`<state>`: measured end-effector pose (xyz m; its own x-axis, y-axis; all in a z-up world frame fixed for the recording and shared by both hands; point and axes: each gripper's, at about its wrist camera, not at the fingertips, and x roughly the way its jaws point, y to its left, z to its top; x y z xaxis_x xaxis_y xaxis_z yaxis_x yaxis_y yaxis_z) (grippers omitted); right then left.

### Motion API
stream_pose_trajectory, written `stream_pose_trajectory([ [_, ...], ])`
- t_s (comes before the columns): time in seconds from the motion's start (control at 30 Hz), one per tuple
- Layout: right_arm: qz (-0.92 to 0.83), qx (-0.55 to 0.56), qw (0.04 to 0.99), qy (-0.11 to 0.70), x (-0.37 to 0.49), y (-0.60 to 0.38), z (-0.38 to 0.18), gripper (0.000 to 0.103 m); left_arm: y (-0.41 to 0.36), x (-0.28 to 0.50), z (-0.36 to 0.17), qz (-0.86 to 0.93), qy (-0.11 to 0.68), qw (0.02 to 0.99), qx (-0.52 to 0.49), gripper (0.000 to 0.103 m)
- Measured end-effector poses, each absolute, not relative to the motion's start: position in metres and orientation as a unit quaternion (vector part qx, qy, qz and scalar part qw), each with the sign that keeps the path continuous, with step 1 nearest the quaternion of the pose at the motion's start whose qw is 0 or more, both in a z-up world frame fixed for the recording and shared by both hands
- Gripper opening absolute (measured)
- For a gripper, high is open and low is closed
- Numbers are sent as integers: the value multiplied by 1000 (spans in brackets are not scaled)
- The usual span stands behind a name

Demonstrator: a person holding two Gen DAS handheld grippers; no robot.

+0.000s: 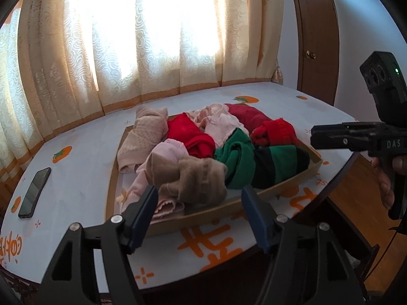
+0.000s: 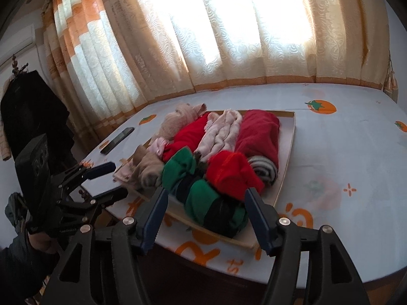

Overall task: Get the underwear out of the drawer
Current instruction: 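Move the left tool to the dark red underwear while the right tool reaches the white sock in the drawer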

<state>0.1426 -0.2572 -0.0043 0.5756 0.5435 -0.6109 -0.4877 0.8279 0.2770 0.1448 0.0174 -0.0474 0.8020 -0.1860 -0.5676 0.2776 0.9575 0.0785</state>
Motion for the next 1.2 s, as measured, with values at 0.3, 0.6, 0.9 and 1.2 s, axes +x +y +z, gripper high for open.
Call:
stream_pose_trajectory([
  [0.3,314,18,876,365,109,-247,-9,67,12,122,-51,-136,290,944,77,71],
  [0.6,320,-2,865,386,89,-246,-28,68,9,96,-64,-149,304,937,84,73],
  [0.9,321,-48,846,424,75,-251,-54,68,11,78,-88,-148,334,926,98,73],
  [1.2,341,-117,811,461,56,-244,-77,68,8,65,-111,-155,367,910,115,74],
])
